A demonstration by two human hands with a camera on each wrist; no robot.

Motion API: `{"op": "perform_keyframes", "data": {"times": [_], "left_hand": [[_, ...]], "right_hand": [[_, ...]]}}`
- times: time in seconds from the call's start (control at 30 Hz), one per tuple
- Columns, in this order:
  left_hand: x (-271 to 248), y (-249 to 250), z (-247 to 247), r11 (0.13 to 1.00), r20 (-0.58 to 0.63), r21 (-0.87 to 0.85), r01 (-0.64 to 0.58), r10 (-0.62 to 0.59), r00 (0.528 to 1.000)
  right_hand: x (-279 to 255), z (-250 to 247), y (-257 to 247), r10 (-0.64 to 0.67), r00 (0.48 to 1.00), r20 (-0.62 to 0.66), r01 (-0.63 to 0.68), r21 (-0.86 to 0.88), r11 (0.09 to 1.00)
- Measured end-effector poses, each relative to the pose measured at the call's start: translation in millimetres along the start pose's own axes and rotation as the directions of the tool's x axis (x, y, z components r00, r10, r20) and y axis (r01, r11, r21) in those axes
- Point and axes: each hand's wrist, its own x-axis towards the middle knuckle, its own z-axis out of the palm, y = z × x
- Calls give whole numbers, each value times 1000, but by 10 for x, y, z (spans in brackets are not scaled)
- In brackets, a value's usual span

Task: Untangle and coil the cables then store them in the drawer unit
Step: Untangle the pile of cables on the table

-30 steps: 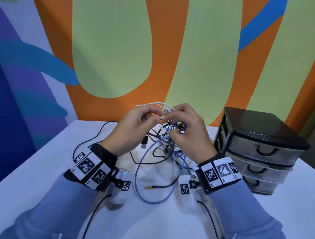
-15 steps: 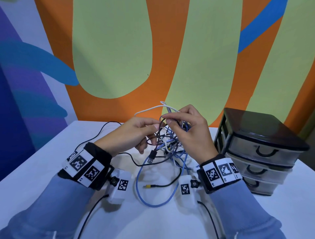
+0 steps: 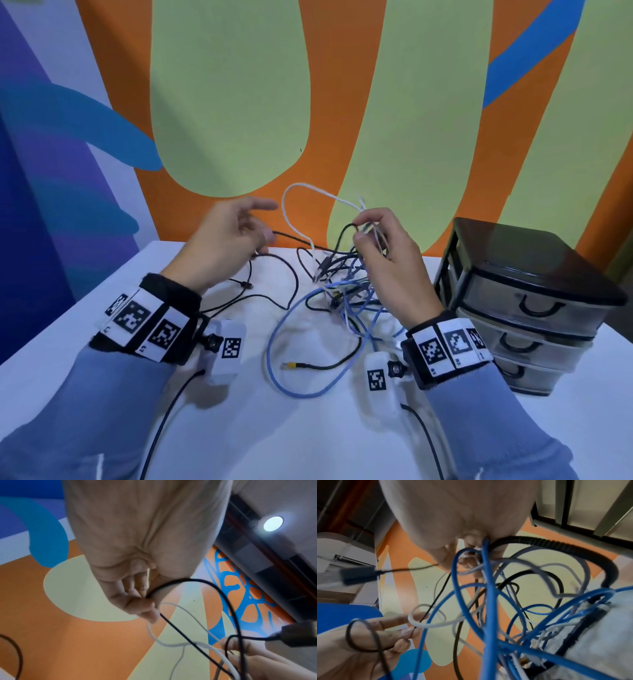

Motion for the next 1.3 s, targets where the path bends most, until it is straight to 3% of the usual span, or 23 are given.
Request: {"op": "perform_keyframes", "data": {"times": [0.17,0.23,0.3,0.43,0.53,0.6,0.67,0.73,0.8,0.93,1.0,1.07,1.2,1.3], "left_hand": [[-10,13,-45,953,-304,302,22,74,950],[-12,-3,-80,937,-403,347,51,99,910],[19,-64,-153,923,-445,369,108,74,892],[18,-142,-240,867,-333,430,254,-110,937],[31,-149,-265,898,-302,387,211,-93,949],[37,-105,-273,967,-186,209,145,-107,977],[32,-40,-242,978,-67,-142,150,-161,985],[16,7,-172,872,52,-449,195,-192,980],[-16,25,-71,797,216,-532,285,-197,956],[-82,-17,78,798,565,-386,463,-193,802],[-116,-89,36,840,662,-316,442,-139,737],[-127,-147,-15,877,711,-293,380,-66,700],[-167,-92,105,935,672,-230,272,-49,738],[-209,-33,293,957,673,-146,251,-90,734]], "right_hand": [[-29,-19,75,-36,989,144,70,-238,969],[-20,-39,112,-23,997,74,44,-308,950],[4,-71,140,31,998,-60,-45,-261,964],[16,-43,124,106,970,-217,-140,-149,979],[9,-8,103,157,959,-236,-183,-96,978],[32,-30,121,193,954,-229,-204,-22,979],[59,-47,142,235,953,-191,-223,80,971],[68,-35,147,274,949,-157,-257,120,959],[69,-23,148,302,940,-161,-284,125,951],[65,-59,148,346,906,-246,-319,143,937],[56,-81,142,356,891,-282,-328,143,934],[46,-101,145,354,885,-301,-327,138,935],[71,-111,104,363,887,-284,-336,140,931],[84,-84,16,352,914,-202,-320,175,931]]}}
